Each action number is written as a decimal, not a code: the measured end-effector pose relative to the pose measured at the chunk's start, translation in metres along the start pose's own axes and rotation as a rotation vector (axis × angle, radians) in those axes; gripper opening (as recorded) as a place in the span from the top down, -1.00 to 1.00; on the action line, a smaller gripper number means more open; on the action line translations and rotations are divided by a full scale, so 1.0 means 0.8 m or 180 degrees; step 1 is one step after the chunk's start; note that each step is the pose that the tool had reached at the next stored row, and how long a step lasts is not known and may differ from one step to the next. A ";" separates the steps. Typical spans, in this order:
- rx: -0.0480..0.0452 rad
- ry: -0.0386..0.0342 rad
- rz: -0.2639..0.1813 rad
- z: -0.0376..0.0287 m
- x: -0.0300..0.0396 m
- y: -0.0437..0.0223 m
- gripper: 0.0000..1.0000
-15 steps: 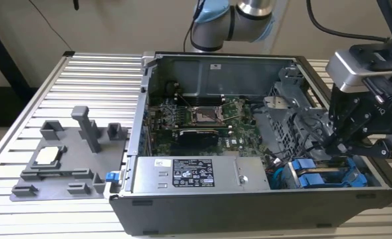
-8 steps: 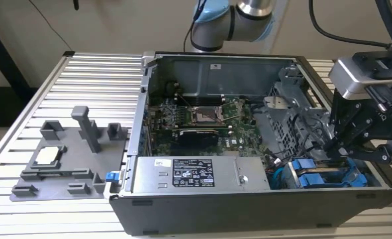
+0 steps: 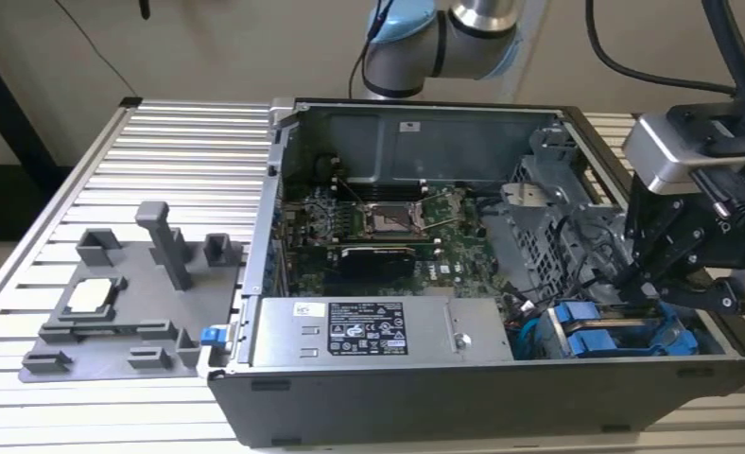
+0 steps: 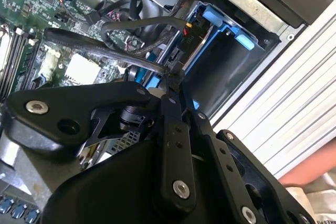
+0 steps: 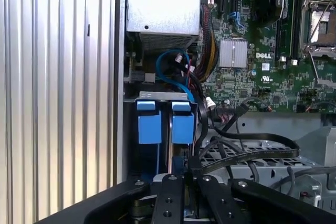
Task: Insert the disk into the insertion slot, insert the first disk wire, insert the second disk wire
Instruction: 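Insert the second disk wire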
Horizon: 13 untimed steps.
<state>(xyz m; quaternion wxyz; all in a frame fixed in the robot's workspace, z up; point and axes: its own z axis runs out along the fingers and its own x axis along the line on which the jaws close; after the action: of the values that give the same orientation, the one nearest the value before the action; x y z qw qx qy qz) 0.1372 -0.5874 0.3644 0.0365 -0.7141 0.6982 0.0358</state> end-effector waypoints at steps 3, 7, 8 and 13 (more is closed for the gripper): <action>0.0004 -0.0040 0.0000 0.0038 0.0004 -0.0003 0.68; 0.0018 -0.0087 -0.0002 0.0079 0.0008 -0.0010 0.68; 0.0022 -0.0099 -0.0002 0.0086 0.0009 -0.0014 0.68; 0.0033 -0.0124 -0.0003 0.0140 0.0015 -0.0032 0.68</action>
<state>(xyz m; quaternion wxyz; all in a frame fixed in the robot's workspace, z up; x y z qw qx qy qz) 0.1399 -0.5873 0.3532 0.0539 -0.7134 0.6971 0.0461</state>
